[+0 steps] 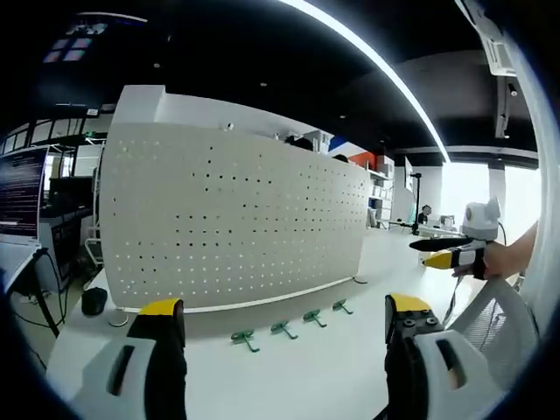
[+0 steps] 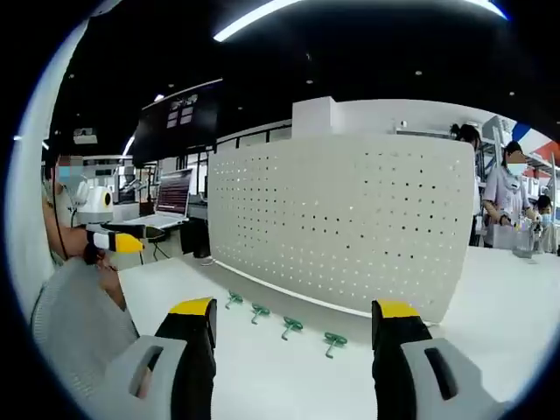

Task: Insert the hook assembly into the mounting plate slot until the hook locks in place.

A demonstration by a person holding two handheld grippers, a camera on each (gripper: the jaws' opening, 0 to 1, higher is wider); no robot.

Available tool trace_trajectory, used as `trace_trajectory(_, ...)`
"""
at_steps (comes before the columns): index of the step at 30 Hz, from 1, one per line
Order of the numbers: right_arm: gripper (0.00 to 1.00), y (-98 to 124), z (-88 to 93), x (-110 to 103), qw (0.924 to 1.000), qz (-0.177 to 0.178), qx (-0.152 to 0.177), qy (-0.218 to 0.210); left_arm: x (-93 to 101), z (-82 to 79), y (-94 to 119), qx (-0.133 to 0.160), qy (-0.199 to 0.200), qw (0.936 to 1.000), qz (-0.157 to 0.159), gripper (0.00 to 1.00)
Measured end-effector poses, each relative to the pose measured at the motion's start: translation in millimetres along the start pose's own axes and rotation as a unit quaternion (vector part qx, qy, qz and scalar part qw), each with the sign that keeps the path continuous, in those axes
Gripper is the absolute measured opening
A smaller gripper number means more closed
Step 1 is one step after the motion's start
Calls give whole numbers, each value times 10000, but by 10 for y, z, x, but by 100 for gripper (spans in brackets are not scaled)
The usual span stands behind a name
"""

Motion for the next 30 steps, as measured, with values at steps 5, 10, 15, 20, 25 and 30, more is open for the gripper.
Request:
trace_trajectory(5, 70, 0, 4, 2, 10000, -1, -10, -19, -3, 3, -1, -15, -9, 10000, -7, 97)
trace_trajectory(10, 70, -6, 6, 0, 10000, -14, -22, -10, -6, 10, -3, -31, -18, 10000, -14, 97)
trace_trajectory(15, 70, -7, 4, -3, 10000, -13, -30, 21, -13, 11, 0, -19, -22, 10000, -37, 98)
trace_trajectory(20, 70, -7, 6, 1, 10000, -1, -27, 8, -11, 16, -2, -42, -35, 10000, -33, 97)
trace_trajectory(25, 70, -8, 4, -3, 10000, 6, -27, 19, -10, 15, -2, -49, -32, 10000, -34, 97)
trace_trajectory(30, 70, -4, 3, 6, 10000, 36, -27, -10, -13, 11, -1, -38, -52, 10000, -50, 97)
Point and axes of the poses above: the point that each gripper's makers call its tool centre point, and the gripper's own axes: y roughly backward along the fingers, x roughly to its right, z roughly out of its underside, the point moved 10 cm from there along y, roughly backward along the fingers, and after that the axes turned 12 degrees about -x, right-handed, at the moved point
